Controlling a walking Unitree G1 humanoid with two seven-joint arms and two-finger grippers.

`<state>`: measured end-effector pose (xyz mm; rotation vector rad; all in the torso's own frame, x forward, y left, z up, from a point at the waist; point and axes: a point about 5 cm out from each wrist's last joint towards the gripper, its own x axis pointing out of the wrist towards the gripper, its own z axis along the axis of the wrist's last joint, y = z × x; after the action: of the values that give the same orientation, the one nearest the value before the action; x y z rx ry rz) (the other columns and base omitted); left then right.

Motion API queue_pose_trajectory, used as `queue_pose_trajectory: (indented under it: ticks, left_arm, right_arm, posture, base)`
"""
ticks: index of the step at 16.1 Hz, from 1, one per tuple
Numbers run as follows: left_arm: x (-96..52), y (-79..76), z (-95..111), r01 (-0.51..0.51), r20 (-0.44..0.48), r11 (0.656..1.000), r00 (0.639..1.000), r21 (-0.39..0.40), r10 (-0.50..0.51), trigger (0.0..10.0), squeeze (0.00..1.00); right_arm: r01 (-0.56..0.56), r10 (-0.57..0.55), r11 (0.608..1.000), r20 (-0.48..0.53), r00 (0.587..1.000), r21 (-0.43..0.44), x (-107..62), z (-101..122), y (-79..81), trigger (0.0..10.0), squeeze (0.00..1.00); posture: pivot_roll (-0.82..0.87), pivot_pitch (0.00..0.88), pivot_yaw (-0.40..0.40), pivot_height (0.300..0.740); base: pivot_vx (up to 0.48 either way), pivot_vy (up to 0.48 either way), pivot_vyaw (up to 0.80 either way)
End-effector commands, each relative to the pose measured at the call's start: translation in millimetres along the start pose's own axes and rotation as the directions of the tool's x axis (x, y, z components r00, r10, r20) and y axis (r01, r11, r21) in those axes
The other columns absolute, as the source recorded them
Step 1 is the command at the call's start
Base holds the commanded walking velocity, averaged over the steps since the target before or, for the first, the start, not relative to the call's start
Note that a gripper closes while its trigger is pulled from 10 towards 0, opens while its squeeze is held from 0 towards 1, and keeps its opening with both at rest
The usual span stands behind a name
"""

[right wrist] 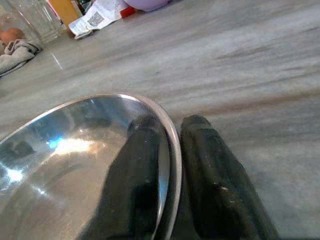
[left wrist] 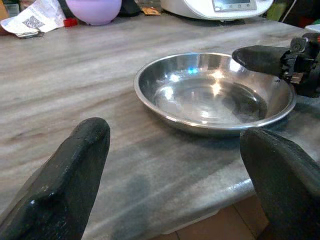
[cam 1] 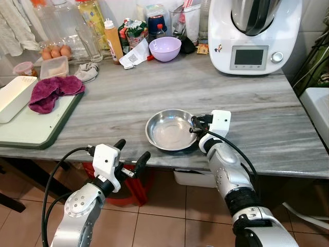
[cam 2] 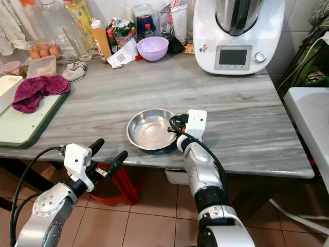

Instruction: Setting the table

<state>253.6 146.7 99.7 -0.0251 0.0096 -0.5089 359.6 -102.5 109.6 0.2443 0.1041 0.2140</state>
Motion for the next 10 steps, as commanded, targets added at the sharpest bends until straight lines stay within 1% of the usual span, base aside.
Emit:
queue_pose_trajectory:
  ticks: [1,4,6,7,10]
  left_arm:
    - [-1.0,1.7,-1.8,-0.015,-0.011,1.000,1.000,0.008,0.015,10.0,0.00]
    - [-1.2,0.9,-1.9,-0.015,-0.010,1.000,1.000,0.009,0.015,10.0,0.00]
    - [-0.9,0.8,-1.4,-0.013,-0.011,1.000,1.000,0.011,0.013,10.0,0.00]
    - [-0.3,1.2,-1.1,-0.009,-0.011,1.000,1.000,0.012,0.009,10.0,0.00]
    - [1.3,2.5,-0.4,-0.008,-0.010,1.000,1.000,0.015,0.008,10.0,0.00]
  right_arm:
    - [-0.026,0.026,1.000,0.016,1.000,0.007,4.7,5.1,7.2,10.0,1.00]
    - [-0.036,0.035,0.999,0.029,0.999,0.010,6.5,8.0,9.0,10.0,1.00]
    - [-0.031,0.030,0.999,0.060,0.998,0.020,9.2,16.1,8.0,10.0,1.00]
    - [-0.031,0.028,0.999,0.099,0.995,0.027,11.6,26.6,7.5,10.0,1.00]
    - [-0.036,0.029,0.999,0.174,0.984,0.035,11.0,44.2,5.3,10.0,1.00]
  posture:
    - [-0.08,0.091,0.085,0.740]
    - [-0.08,0.090,0.086,0.740]
    - [-0.08,0.090,0.091,0.740]
    - [-0.08,0.089,0.096,0.740]
    - [-0.08,0.088,0.095,0.740]
  base:
    - [0.000,0.000,0.00]
    - [0.000,0.000,0.00]
    - [0.000,0.000,0.00]
    - [0.000,0.000,0.00]
    - [0.000,0.000,0.00]
